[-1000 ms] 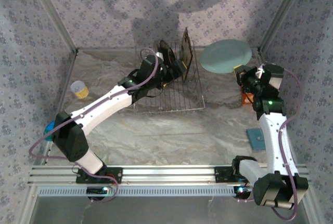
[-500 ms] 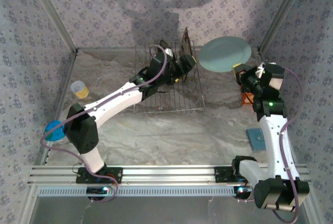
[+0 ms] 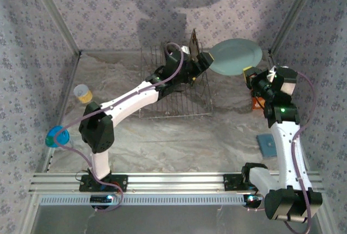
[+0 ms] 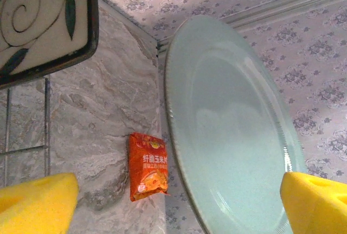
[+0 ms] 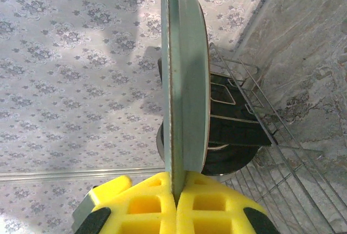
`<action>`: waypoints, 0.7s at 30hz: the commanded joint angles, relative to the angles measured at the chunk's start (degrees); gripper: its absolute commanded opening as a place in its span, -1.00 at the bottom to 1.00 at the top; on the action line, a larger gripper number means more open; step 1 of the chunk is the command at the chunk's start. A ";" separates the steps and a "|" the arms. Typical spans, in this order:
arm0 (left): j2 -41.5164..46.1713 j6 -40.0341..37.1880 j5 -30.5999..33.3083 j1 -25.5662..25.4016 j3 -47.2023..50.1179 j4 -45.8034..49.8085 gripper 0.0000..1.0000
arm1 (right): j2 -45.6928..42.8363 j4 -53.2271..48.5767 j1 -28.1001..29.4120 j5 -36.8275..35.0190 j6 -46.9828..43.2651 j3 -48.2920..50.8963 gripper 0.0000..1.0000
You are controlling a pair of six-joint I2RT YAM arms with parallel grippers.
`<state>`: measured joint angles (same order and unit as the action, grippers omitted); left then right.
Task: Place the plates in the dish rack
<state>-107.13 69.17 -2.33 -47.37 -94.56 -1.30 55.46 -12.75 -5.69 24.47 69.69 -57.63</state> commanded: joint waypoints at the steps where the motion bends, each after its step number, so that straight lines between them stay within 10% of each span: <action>1: -1.62 1.24 -1.04 -0.79 -3.03 -2.16 0.88 | -2.89 7.05 0.12 1.38 0.66 -3.55 -1.00; 21: -5.67 1.88 -0.89 -0.87 -7.37 -4.76 0.40 | -3.64 7.39 0.19 2.69 1.65 -2.76 -1.00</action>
<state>-111.92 71.05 -2.79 -48.01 -99.70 -3.66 54.52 -12.78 -5.69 25.19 70.54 -57.63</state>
